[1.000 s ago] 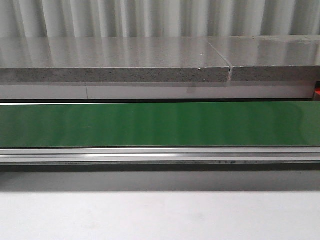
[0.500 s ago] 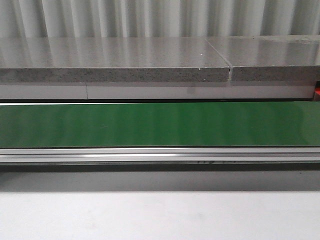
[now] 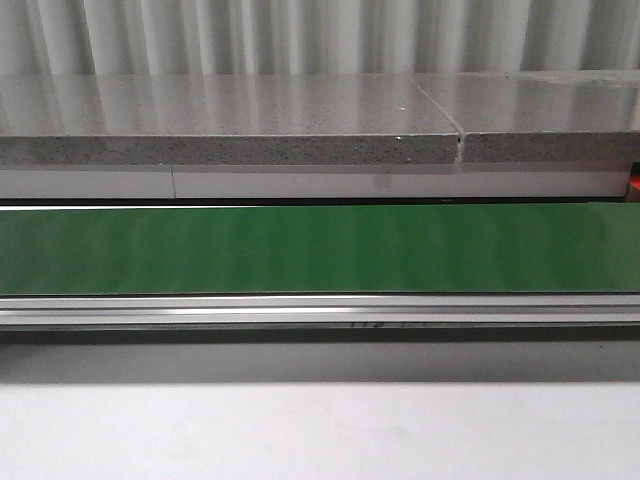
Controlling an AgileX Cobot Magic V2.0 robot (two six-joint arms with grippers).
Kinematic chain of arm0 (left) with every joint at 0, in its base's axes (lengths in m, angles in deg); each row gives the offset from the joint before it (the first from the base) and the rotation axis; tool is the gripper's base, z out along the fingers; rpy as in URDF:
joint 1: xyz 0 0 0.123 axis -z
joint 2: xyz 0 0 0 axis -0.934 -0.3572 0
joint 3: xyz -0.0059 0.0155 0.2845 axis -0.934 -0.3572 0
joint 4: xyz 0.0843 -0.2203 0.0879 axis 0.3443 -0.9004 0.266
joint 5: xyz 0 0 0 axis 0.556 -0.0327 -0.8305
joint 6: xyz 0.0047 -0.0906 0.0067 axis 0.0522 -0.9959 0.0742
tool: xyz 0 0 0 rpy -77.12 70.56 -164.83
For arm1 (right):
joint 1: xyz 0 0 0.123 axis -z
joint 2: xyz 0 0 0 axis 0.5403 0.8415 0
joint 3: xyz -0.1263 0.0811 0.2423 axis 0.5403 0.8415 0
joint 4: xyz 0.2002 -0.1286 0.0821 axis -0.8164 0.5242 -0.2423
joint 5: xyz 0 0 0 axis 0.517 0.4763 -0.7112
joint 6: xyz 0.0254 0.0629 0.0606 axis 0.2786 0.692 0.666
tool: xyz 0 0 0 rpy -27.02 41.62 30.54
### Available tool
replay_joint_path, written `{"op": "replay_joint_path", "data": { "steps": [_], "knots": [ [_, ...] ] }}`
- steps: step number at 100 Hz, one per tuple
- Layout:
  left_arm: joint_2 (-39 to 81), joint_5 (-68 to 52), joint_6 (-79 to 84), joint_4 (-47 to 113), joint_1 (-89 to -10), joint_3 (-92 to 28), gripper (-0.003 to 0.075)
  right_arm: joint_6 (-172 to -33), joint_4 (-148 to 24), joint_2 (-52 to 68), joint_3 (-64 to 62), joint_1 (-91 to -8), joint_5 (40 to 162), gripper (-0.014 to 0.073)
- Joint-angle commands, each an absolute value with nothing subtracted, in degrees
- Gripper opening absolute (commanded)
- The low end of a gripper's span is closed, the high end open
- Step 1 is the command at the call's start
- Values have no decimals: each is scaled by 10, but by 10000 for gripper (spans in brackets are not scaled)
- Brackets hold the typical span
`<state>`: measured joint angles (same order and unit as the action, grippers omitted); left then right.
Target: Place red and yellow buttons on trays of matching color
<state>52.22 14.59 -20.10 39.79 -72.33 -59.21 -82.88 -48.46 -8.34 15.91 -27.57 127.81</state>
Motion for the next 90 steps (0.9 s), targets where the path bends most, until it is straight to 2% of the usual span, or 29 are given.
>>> {"op": "replay_joint_path", "data": {
  "steps": [1, 11, 28, 35, 51, 68, 90],
  "knots": [
    [516, 110, -200, 384, -719, -577, 25, -834, -480, -86, 144, -276, 1247, -69],
    [516, 110, -200, 384, -719, -577, 183, -834, -480, -86, 144, -276, 1247, -69],
    [516, 109, -200, 384, -719, -577, 612, -834, -480, -86, 144, -276, 1247, -69],
    [516, 109, -200, 384, -719, -577, 692, -834, -480, -86, 144, -276, 1247, -69],
    [516, 99, -206, 384, -720, -575, 645, -834, -480, -86, 144, -276, 1247, -69],
    [506, 72, -327, 409, -742, -547, 616, -834, -480, -86, 144, -276, 1247, -69],
    [389, 94, -384, 437, -813, -458, 616, -834, -480, -86, 144, -276, 1247, -69]
  ]
}}
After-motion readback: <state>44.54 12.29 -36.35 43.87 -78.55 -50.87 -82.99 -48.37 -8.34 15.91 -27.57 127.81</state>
